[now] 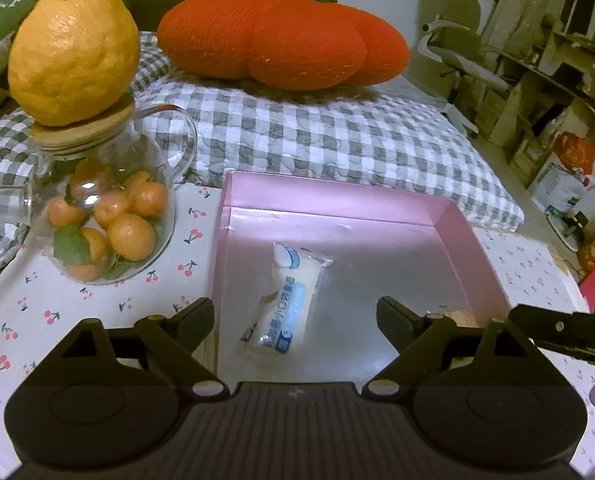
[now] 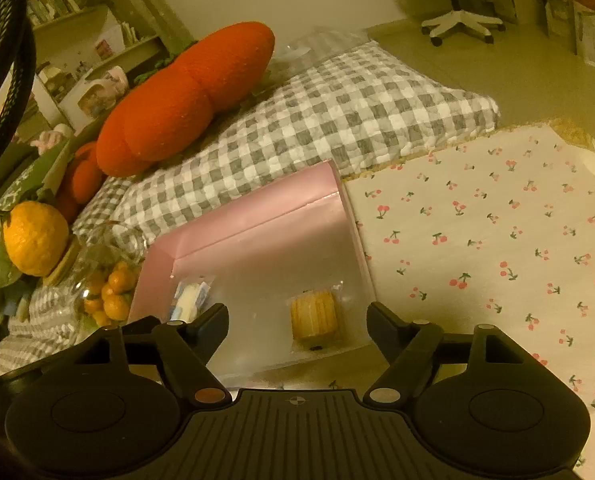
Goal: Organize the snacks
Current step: 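Lower and release the bread packet in the box while the right tool releases the biscuit packet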
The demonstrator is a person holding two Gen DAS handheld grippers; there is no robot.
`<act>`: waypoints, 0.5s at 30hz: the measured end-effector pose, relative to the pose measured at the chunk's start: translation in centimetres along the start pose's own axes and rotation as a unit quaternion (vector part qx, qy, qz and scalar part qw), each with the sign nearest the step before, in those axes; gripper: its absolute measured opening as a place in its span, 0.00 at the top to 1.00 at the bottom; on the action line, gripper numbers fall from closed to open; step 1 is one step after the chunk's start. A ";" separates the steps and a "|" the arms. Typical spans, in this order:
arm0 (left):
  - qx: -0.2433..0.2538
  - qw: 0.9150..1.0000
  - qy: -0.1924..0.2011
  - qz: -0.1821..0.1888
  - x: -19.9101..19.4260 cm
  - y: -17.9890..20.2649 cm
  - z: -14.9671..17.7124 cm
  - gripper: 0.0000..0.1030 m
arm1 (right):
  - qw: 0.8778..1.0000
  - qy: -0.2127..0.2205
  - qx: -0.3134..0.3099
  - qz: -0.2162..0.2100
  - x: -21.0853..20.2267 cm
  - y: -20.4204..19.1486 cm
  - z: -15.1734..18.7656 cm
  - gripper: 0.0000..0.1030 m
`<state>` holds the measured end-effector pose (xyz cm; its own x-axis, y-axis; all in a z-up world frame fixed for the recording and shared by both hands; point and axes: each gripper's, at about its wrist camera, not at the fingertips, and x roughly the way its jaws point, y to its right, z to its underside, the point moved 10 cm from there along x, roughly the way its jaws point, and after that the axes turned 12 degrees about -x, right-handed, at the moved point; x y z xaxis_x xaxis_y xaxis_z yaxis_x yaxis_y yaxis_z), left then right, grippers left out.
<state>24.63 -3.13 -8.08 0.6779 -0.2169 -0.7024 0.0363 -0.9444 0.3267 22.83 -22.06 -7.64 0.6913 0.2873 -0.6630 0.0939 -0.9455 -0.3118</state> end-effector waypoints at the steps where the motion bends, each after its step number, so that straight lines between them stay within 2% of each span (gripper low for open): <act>1: 0.000 1.000 -0.001 0.000 -0.2 0.0 0.1 0.10 | 1.000 0.000 -0.002 0.000 -0.3 -0.1 0.0 0.23; 7: 0.010 1.000 -0.008 -0.001 -2.1 0.3 1.1 0.03 | 1.000 -0.007 -0.015 0.003 -1.9 -0.8 0.3 0.21; 15: 0.007 1.000 -0.025 -0.001 -4.1 -0.1 2.8 0.01 | 1.000 -0.010 -0.029 0.000 -4.0 -1.3 0.9 0.19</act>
<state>19.84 -2.83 -7.02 0.6398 -0.2269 -0.7343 0.0272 -0.9482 0.3167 19.27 -21.86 -5.19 0.6770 0.2897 -0.6766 0.1359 -0.9527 -0.2720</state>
